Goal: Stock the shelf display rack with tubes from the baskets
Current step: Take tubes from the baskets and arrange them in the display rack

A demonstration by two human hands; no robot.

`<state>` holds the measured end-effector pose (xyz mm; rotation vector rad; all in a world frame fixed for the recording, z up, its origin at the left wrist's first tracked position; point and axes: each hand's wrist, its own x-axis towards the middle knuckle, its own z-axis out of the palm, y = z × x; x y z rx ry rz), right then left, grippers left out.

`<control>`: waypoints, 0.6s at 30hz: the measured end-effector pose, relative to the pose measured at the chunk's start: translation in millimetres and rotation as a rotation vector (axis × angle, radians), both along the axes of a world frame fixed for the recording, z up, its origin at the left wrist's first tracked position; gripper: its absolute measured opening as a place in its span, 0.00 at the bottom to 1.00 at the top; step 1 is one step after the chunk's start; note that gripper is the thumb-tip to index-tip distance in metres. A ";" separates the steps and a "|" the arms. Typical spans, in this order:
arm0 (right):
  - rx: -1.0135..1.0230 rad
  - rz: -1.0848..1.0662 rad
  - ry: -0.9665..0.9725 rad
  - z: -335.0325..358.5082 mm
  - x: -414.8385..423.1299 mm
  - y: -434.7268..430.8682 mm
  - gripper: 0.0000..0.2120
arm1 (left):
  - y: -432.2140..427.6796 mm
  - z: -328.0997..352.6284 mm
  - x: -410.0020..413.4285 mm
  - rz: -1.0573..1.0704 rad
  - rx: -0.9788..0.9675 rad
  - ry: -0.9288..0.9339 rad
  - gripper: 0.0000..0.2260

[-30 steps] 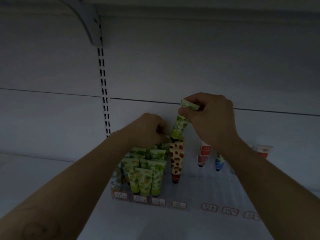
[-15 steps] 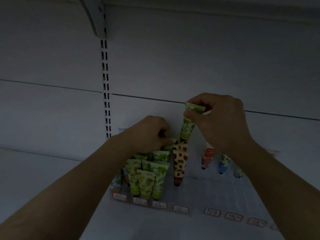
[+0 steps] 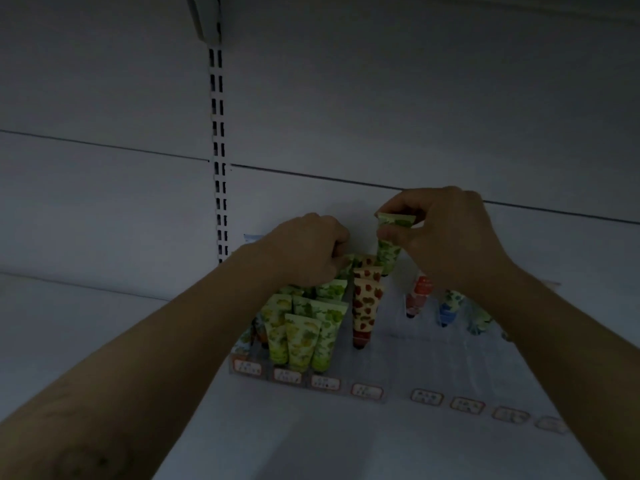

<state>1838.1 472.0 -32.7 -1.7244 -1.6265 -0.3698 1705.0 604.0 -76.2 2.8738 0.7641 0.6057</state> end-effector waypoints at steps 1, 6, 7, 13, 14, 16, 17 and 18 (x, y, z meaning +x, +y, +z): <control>0.011 -0.002 -0.002 0.5 -0.4 -2.4 0.07 | -1.0 0.7 0.5 0.017 0.017 0.021 0.14; 0.093 0.008 0.082 11.1 2.9 -24.2 0.05 | -7.2 5.2 4.7 0.128 0.019 0.138 0.15; 0.098 0.018 0.096 12.3 3.1 -31.2 0.05 | -10.0 6.9 5.1 0.157 0.016 0.166 0.15; 0.095 0.054 0.168 11.5 0.8 -69.1 0.05 | -30.2 7.7 -9.7 0.254 0.063 0.184 0.09; 0.091 0.057 0.193 12.6 1.6 -73.8 0.05 | -31.5 6.9 -15.1 0.234 0.044 0.175 0.09; 0.088 0.062 0.236 14.9 3.6 -81.9 0.05 | -37.0 7.2 -26.3 0.185 -0.021 0.126 0.12; 0.093 0.063 0.253 15.2 4.6 -85.1 0.05 | -41.5 9.5 -32.5 0.182 -0.046 0.088 0.15; 0.099 0.061 0.271 14.8 5.3 -87.4 0.05 | -45.2 11.5 -38.0 0.192 -0.063 0.040 0.18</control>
